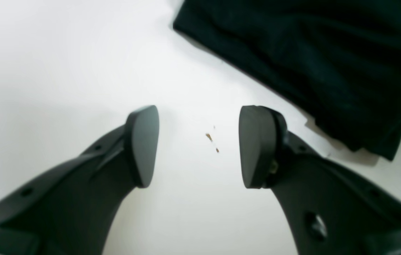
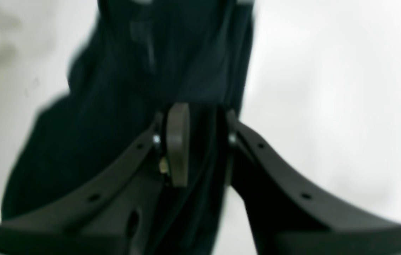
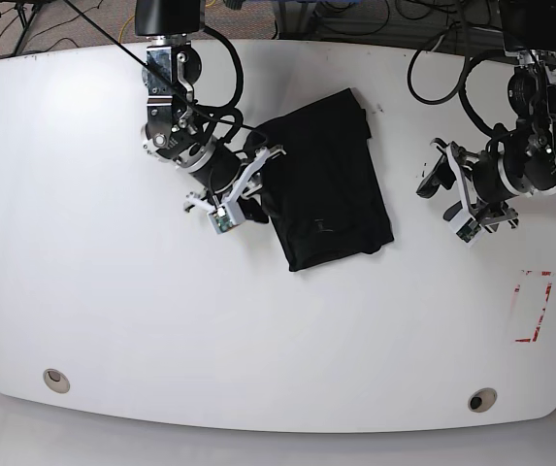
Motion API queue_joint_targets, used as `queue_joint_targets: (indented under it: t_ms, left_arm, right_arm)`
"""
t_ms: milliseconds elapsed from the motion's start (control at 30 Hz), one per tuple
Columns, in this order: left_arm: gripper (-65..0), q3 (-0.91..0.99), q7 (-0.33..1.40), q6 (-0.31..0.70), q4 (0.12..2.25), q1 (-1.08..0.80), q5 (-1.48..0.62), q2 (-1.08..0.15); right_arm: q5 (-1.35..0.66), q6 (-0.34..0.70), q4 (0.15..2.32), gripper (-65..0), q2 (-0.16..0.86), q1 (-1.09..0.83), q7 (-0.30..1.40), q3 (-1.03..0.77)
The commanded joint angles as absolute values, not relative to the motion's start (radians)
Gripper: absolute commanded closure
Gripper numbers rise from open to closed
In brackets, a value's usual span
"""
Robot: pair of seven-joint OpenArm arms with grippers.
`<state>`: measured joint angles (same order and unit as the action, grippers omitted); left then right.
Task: Layout the t-shirt on the table in an organized manner, then fold the t-shirt properly
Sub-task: 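Grasp the folded black shirt with the left gripper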
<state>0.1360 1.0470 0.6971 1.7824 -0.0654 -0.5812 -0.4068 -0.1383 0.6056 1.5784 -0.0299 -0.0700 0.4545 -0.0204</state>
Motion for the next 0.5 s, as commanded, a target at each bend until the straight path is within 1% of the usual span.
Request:
queue_joint_targets:
  t_ms: [0, 133, 333, 467]
  left_arm:
    - [-33.8, 0.137, 1.023, 0.698, 1.805, -0.028, -0.599, -0.383]
    - [-33.8, 0.136, 1.026, 0.698, 1.834, -0.002, -0.591, -0.275]
    - [-33.8, 0.091, 1.021, 0.698, 1.831, 0.033, -0.564, -0.127]
    - [-33.8, -0.028, 0.977, 0.599, 1.831, 0.039, -0.450, -0.041]
  right_arm:
    - [-0.160, 0.608, 1.669, -13.6, -0.010, -0.035, 0.478, -0.024]
    - [-0.170, 0.608, 1.770, -13.5, 0.065, -0.010, 0.578, -0.025]
    - [-0.170, 0.602, 1.868, -13.6, 0.127, -0.005, 0.627, -0.054]
    - [-0.170, 0.608, 1.900, -13.6, 0.136, 0.001, 0.664, -0.105]
